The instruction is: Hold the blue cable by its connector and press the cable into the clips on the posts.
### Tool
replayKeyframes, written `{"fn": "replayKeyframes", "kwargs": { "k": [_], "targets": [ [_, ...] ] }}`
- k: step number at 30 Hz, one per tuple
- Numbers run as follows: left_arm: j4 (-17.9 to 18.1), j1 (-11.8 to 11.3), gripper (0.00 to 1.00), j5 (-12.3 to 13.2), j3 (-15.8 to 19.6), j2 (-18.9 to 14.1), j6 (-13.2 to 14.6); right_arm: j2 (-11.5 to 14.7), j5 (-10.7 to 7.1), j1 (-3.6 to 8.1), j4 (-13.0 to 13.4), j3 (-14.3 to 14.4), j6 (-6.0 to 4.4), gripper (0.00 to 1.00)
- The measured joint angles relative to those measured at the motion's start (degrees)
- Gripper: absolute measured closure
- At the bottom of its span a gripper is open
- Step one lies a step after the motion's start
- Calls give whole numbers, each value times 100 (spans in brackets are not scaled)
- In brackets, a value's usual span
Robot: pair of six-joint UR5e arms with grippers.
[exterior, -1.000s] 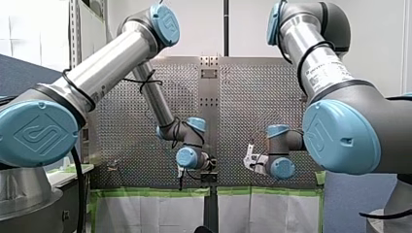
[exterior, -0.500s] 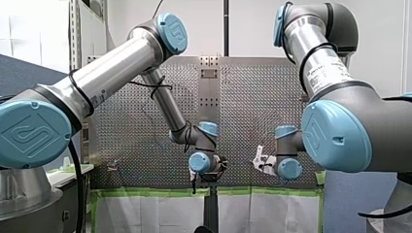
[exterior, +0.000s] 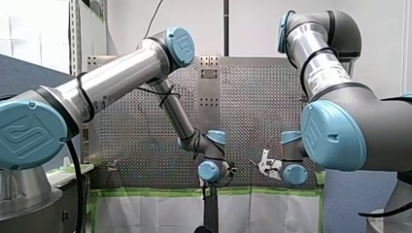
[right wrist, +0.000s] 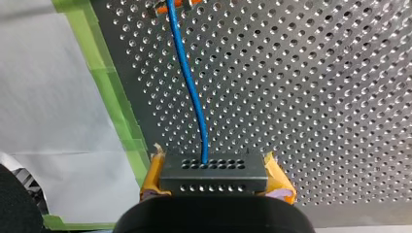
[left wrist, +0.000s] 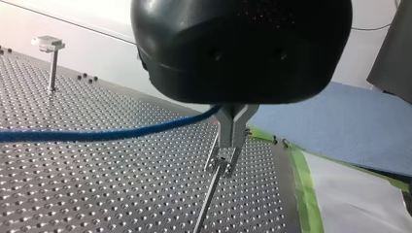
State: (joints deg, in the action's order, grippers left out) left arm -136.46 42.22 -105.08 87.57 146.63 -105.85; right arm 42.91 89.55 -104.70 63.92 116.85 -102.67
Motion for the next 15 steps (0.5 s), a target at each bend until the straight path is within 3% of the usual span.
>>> {"fn": "replayKeyframes", "kwargs": {
  "k": [7, 15],
  "targets": [
    [153, 26, 100, -112, -267, 304, -76, -218, -81, 101, 117, -134, 2, 100],
    [246, 35, 100, -289, -310, 460, -64, -561, -136, 165, 96, -425, -12, 100]
  ]
}}
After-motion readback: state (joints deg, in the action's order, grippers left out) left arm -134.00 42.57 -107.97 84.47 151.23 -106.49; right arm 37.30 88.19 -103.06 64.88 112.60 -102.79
